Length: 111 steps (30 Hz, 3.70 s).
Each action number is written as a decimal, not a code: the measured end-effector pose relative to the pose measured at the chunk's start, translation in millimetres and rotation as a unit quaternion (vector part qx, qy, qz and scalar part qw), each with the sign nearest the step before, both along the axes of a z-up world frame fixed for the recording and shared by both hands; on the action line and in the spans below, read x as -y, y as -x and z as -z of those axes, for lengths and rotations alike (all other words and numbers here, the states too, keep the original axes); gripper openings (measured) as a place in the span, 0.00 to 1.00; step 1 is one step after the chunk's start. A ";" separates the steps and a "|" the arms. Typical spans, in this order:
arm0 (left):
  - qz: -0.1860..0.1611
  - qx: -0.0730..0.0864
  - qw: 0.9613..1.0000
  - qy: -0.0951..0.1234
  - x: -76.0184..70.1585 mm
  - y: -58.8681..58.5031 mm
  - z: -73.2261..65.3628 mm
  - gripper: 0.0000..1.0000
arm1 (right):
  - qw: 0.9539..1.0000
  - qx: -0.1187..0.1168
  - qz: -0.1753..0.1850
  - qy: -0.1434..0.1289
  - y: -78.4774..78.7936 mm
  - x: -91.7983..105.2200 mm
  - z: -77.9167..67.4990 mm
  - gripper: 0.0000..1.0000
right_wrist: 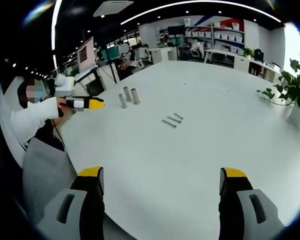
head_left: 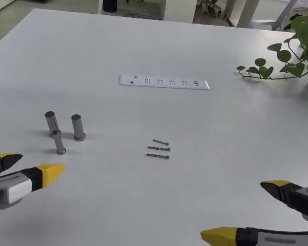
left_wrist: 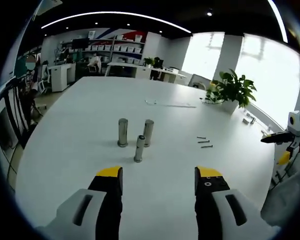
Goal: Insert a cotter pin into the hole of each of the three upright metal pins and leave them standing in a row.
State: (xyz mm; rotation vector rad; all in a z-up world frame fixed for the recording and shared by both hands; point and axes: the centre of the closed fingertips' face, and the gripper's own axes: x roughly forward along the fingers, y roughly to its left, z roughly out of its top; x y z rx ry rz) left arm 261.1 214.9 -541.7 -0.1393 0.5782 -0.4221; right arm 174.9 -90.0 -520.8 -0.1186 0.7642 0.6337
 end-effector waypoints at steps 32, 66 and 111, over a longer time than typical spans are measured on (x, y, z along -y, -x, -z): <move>0.027 0.011 0.998 -0.050 5.8 -63.3 34.5 0.21 | 1.000 -0.011 -0.022 0.010 8.0 -4.9 2.3 0.90; 0.003 0.066 0.993 -0.094 25.0 -38.8 -13.2 0.05 | 1.000 0.015 -0.012 -0.013 4.6 -7.1 -7.0 0.91; 0.014 0.020 0.994 -0.110 106.1 38.6 24.2 0.05 | 0.998 0.036 -0.044 -0.005 34.2 -14.8 -4.2 0.96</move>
